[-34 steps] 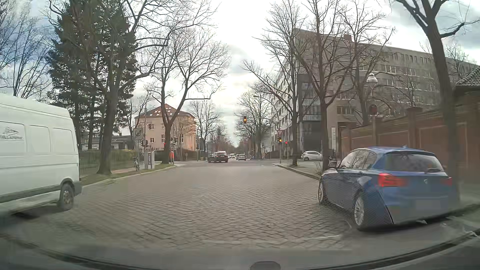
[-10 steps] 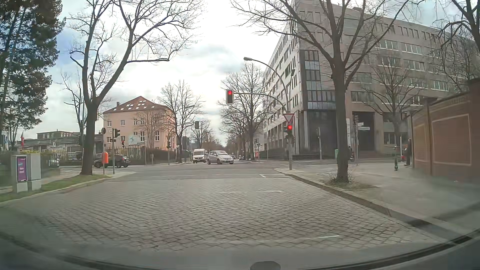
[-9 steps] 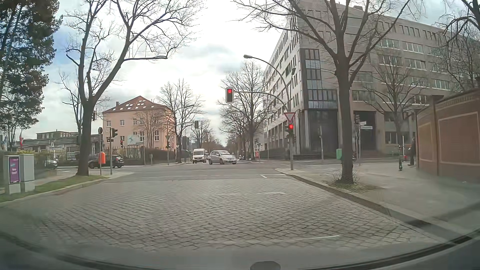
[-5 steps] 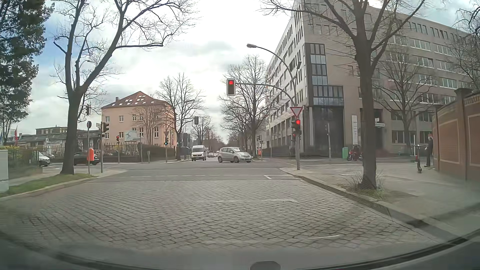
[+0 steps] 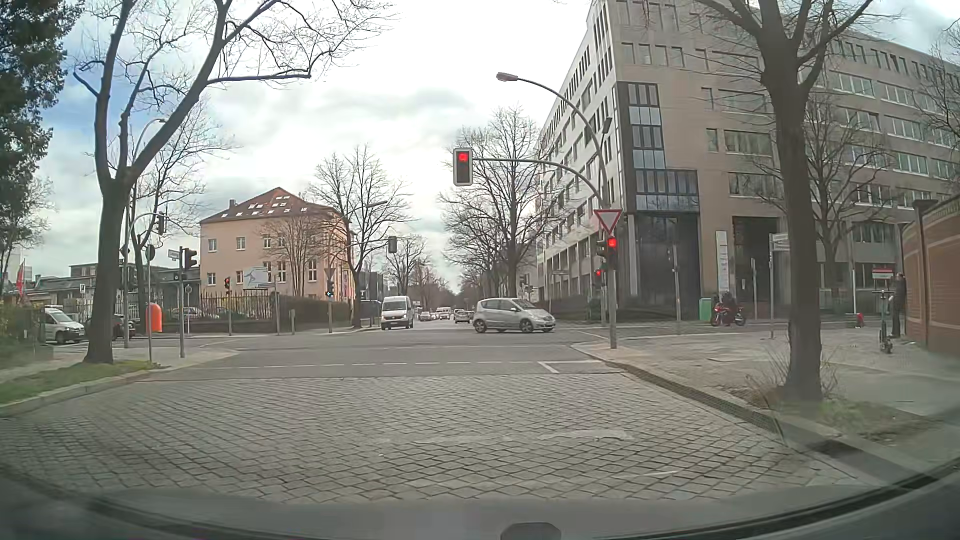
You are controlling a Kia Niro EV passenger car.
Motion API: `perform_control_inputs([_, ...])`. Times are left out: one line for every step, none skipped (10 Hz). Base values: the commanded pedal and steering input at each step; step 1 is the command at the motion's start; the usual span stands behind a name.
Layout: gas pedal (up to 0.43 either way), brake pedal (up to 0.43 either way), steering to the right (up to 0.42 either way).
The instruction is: Follow the waypoints while adhering to traffic rules and regulations
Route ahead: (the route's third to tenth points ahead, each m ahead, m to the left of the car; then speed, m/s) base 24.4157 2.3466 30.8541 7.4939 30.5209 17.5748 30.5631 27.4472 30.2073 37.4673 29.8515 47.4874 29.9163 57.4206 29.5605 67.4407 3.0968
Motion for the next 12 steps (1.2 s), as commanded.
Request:
perform_control_inputs([0.000,0.268,-0.026])
perform_control_inputs([0.000,0.268,-0.031])
perform_control_inputs([0.000,0.268,-0.041])
perform_control_inputs([0.000,0.268,-0.043])
perform_control_inputs([0.000,0.268,-0.043])
perform_control_inputs([0.000,0.268,-0.043])
perform_control_inputs([0.000,0.268,-0.043])
perform_control_inputs([0.000,0.244,-0.043])
perform_control_inputs([0.000,0.232,-0.044])
perform_control_inputs([0.000,0.226,-0.045])
perform_control_inputs([0.000,0.220,-0.047])
perform_control_inputs([0.000,0.213,-0.047])
